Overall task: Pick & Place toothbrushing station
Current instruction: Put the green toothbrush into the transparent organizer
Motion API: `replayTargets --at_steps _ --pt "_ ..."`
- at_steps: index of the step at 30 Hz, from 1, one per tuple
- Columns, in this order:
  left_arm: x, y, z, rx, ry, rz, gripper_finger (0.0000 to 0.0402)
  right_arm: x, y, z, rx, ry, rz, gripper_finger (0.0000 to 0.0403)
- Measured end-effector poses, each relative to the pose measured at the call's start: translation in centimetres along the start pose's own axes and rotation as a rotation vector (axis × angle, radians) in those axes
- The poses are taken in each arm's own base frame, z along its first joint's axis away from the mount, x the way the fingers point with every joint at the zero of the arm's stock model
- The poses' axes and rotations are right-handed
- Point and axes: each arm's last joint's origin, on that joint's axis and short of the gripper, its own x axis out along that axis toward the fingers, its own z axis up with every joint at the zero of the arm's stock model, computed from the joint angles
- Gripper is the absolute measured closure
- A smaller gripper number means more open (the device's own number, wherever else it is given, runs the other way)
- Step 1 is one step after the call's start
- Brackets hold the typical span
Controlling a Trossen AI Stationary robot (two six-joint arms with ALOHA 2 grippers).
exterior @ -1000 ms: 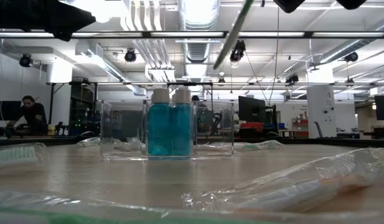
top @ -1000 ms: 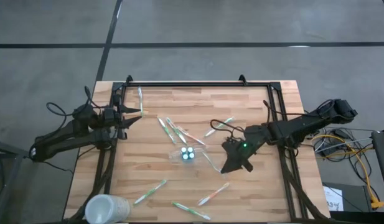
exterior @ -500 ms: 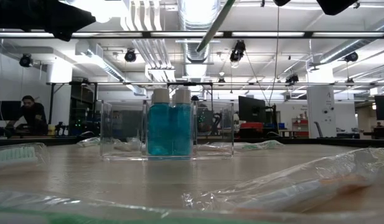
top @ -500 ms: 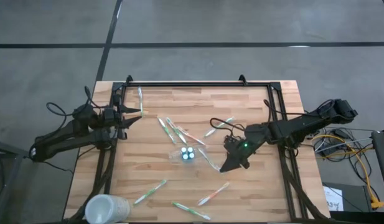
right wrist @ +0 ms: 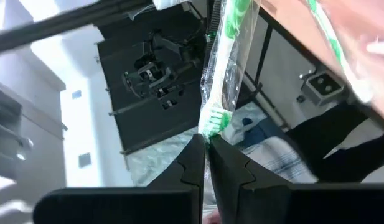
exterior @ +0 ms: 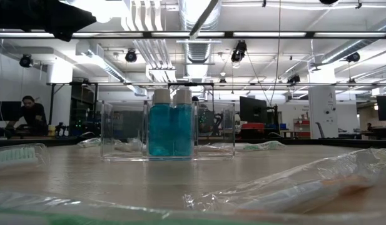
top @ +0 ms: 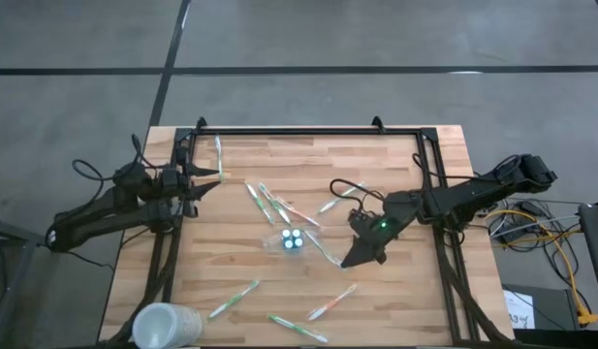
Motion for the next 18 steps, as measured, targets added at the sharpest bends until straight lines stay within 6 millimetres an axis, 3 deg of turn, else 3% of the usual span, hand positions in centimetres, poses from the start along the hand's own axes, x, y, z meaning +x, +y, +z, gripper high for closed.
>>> replayTargets --at_steps 7,18 --pt "0.0 0.0 0.0 0.0 0.0 0.0 0.0268 0.0 0.0 0.0 0.372 0.0 0.003 0.039" --pt "0.0 0.0 0.0 0.0 0.0 0.0 0.0268 -0.4 0.6 1.1 0.456 -0.111 0.101 0.039"
